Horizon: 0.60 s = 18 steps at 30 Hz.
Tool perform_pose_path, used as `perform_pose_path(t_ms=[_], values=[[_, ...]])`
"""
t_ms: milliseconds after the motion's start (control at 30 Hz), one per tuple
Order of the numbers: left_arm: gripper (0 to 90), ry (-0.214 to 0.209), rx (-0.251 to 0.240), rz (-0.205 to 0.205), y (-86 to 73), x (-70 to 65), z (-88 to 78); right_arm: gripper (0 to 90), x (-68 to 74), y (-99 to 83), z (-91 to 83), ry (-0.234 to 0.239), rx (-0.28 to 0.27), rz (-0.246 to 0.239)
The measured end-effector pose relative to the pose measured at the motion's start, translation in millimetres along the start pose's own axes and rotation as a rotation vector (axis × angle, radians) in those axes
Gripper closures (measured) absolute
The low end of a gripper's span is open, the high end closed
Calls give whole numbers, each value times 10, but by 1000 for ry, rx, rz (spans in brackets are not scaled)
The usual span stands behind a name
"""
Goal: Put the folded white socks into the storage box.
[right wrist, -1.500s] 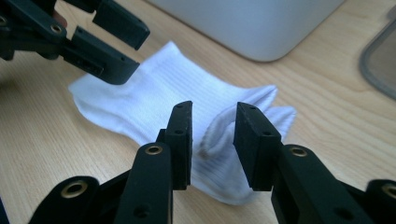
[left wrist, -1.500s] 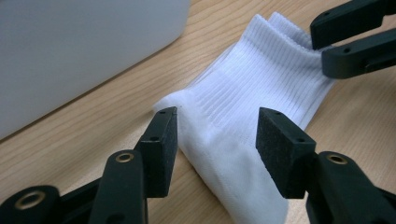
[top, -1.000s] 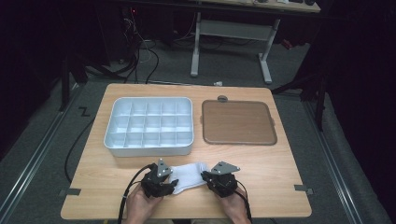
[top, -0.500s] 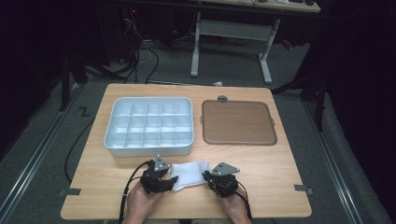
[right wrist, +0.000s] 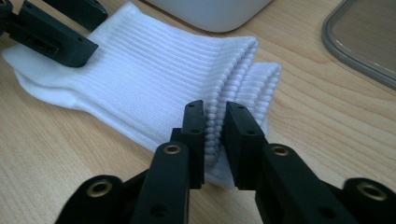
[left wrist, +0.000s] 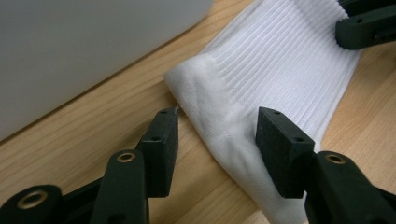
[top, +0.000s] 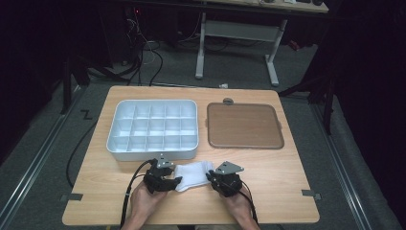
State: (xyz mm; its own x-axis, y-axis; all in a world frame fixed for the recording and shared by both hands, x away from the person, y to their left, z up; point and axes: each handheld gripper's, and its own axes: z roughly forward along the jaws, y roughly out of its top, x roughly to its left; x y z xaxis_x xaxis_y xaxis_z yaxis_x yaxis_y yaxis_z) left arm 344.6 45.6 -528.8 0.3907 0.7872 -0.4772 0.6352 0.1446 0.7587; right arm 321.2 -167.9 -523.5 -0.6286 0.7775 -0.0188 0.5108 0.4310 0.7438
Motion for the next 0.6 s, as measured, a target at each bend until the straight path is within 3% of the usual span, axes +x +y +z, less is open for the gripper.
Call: perform_pose_path(t_ms=[67,233,333,433,600], values=[[496,-4,-5,2,24,-7,-5,688,10,-4,-24,0,-15,1],[491,-9,-34,-37,146,21,-19,674,44,2,-125,-6,-57,18],[491,-5,-40,-73,200,68,1,724,44,42,-192,12,-67,27],[491,-5,-28,-84,221,96,43,785,102,131,-231,42,-76,9],[491,-5,-34,-101,260,115,88,814,225,258,-96,85,-53,-9]])
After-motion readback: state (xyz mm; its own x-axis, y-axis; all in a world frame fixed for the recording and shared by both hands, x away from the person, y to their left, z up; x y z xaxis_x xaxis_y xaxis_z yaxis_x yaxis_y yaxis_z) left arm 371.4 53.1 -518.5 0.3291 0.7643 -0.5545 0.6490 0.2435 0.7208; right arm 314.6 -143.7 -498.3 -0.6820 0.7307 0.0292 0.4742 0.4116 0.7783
